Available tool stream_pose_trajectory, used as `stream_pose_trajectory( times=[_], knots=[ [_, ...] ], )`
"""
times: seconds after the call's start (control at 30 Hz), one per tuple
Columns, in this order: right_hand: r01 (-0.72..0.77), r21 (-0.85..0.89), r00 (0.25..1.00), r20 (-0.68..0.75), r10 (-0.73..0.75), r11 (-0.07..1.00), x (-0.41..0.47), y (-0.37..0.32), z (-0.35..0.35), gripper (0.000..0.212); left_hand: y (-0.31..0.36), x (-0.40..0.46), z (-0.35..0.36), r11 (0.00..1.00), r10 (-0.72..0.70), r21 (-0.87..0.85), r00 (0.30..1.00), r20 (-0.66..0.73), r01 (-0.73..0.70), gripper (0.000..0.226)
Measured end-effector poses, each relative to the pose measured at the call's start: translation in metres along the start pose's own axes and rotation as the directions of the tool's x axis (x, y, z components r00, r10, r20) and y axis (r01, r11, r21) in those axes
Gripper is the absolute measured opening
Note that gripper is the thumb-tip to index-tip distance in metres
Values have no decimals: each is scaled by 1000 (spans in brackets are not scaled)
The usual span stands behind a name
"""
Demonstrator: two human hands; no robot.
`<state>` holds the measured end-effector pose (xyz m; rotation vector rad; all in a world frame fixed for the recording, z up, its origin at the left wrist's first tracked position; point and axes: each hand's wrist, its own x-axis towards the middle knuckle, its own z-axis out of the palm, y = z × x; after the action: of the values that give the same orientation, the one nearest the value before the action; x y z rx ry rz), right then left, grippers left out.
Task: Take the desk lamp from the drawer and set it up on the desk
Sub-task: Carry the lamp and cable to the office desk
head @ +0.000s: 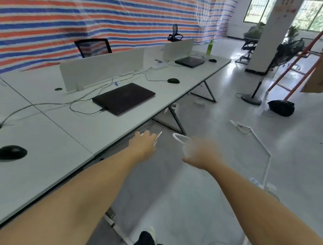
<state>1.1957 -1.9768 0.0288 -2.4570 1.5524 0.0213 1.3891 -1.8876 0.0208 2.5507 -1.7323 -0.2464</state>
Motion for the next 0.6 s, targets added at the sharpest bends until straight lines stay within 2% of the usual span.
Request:
stream_pose_trajectory(
  times=[0.17,0.37,0.6],
  knots=[
    [-5,1,1000,-30,5,1000,134,34,-9,74,31,140,-1,999,34,-10,999,-19,-34,30],
    [-68,-6,997,-35,68,998,313,79,-58,75,67,332,-36,998,65,6,998,-27,-65,33],
    [-107,21,994,-14,107,994,458,131,-89,70,103,493,-50,996,84,25,996,29,-85,35]
  ],
)
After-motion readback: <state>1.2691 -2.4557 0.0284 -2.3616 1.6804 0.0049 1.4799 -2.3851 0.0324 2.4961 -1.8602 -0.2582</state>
